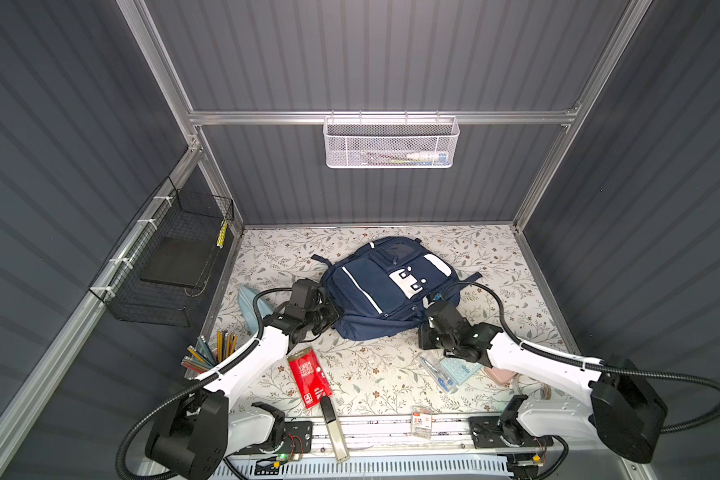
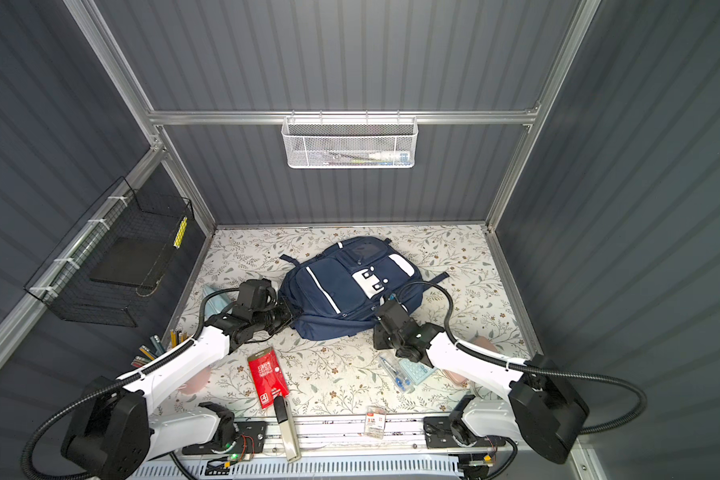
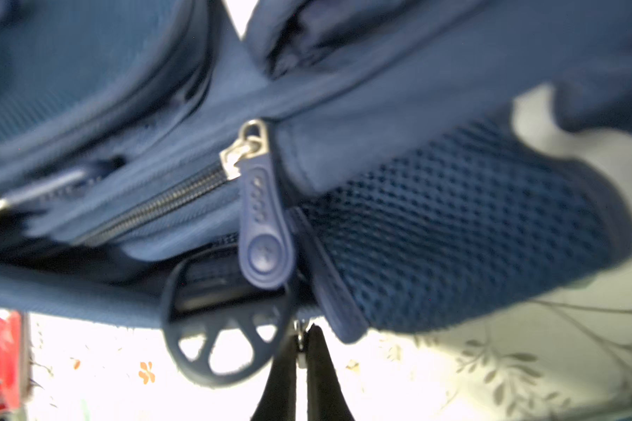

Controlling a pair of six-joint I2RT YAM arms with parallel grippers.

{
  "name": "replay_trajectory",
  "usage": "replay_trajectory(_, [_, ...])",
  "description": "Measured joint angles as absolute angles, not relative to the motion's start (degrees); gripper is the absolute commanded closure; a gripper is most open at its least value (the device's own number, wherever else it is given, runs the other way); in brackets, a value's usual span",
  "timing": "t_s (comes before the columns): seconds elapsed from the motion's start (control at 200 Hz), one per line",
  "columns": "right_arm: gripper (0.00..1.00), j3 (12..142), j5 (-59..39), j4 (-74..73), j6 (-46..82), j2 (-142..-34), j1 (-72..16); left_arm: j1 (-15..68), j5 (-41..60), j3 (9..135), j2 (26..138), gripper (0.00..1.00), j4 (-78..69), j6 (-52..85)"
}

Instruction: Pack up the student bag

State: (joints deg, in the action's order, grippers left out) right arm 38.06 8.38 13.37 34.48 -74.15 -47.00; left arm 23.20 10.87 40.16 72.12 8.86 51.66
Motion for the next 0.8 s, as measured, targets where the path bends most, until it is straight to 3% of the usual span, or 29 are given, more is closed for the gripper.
replay_trajectory(0.055, [0.94, 39.31, 9.43, 13.98, 34.92, -76.62, -49.87, 22.59, 9.28, 41.23, 74.11, 0.76, 9.04, 50.35])
replay_trajectory(0.095, [0.89, 40.69, 9.93, 14.50, 35.16, -78.87, -51.86, 21.91, 7.94, 42.15, 75.46, 0.64, 9.02, 49.08])
replay_trajectory(0.15, [0.72, 43.07, 10.55, 15.33, 35.35, -82.11, -54.11, 20.88, 6.50, 43.24, 76.51, 0.49, 8.58, 48.25])
replay_trajectory(0.22, [0.55, 46.74, 10.92, 16.36, 35.57, -86.39, -56.05, 20.05, 5.19, 44.40, 76.77, 0.44, 7.70, 47.16])
replay_trajectory(0.355, [0.40, 49.58, 11.46, 17.47, 36.05, -88.60, -57.06, 19.51, 3.57, 45.69, 76.23, 0.32, 6.87, 45.87])
replay_trajectory(0.495, [0.26, 47.66, 12.12, 17.82, 35.90, -81.45, -57.17, 19.51, 2.68, 45.69, 72.73, 0.01, 8.69, 43.92])
replay_trajectory(0.54, [0.22, 46.41, 12.56, 17.63, 35.70, -77.19, -57.12, 19.57, 3.03, 45.69, 71.07, 0.00, 8.99, 43.55])
replay_trajectory(0.67, [0.21, 44.01, 12.32, 17.74, 32.95, -66.39, -53.67, 22.31, 5.23, 45.80, 67.90, 0.01, 7.94, 43.64])
replay_trajectory(0.8, [0.28, 43.40, 8.82, 17.08, 25.50, -61.08, -42.46, 34.54, 4.10, 49.50, 70.52, 0.13, 8.40, 43.83])
